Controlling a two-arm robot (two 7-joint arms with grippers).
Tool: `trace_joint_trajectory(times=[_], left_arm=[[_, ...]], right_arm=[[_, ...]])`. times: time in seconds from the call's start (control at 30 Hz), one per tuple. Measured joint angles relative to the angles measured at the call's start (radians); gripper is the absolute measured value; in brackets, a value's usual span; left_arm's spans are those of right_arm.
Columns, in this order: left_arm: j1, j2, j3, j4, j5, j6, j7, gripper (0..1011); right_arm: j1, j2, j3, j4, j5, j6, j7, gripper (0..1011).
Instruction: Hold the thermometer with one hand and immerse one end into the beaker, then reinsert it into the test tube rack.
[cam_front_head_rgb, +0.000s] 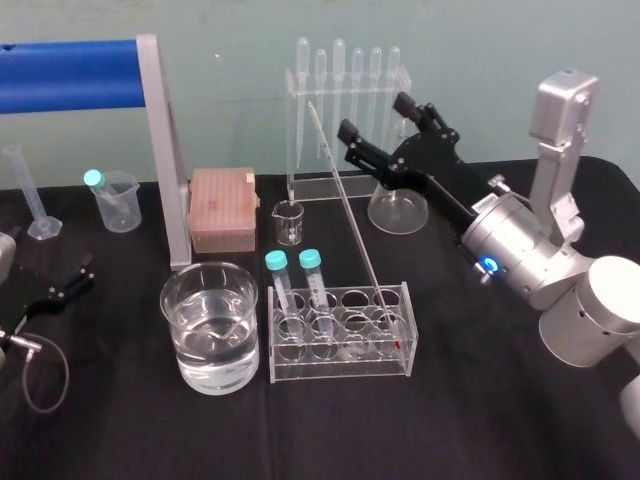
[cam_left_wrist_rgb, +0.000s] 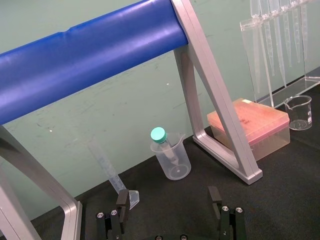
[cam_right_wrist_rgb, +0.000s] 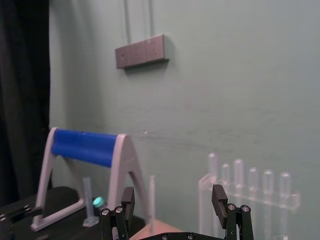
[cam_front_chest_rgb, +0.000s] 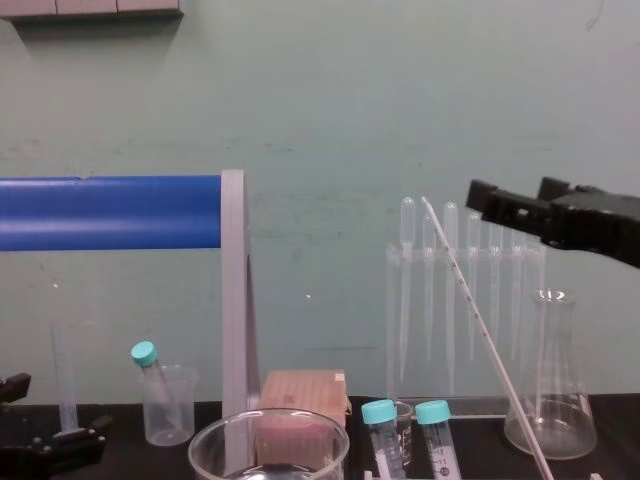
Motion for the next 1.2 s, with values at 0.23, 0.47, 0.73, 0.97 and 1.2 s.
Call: trace_joint_trajectory(times=[0.23, 0.47, 0.73, 0.97, 1.2], left_arm=[[0.000, 0.000, 0.000, 0.000, 0.000, 0.000, 0.000, 1008], [0.000, 0.000, 0.000, 0.000, 0.000, 0.000, 0.000, 1008], [0.000, 0.000, 0.000, 0.000, 0.000, 0.000, 0.000, 1008], [0.000, 0.000, 0.000, 0.000, 0.000, 0.000, 0.000, 1008], [0.000, 0.000, 0.000, 0.000, 0.000, 0.000, 0.000, 1008]], right_arm=[[0.020, -0.019, -0.019, 0.019, 0.001, 0.078, 0.032, 1003], [0.033, -0.029, -0.025, 0.034, -0.005, 0.171, 0.034, 1003], [0.047, -0.041, -0.028, 0.056, -0.022, 0.219, 0.052, 1003], [0.059, -0.050, -0.028, 0.078, -0.036, 0.233, 0.067, 1003], [0.073, -0.058, -0.031, 0.095, -0.042, 0.256, 0.079, 1003]])
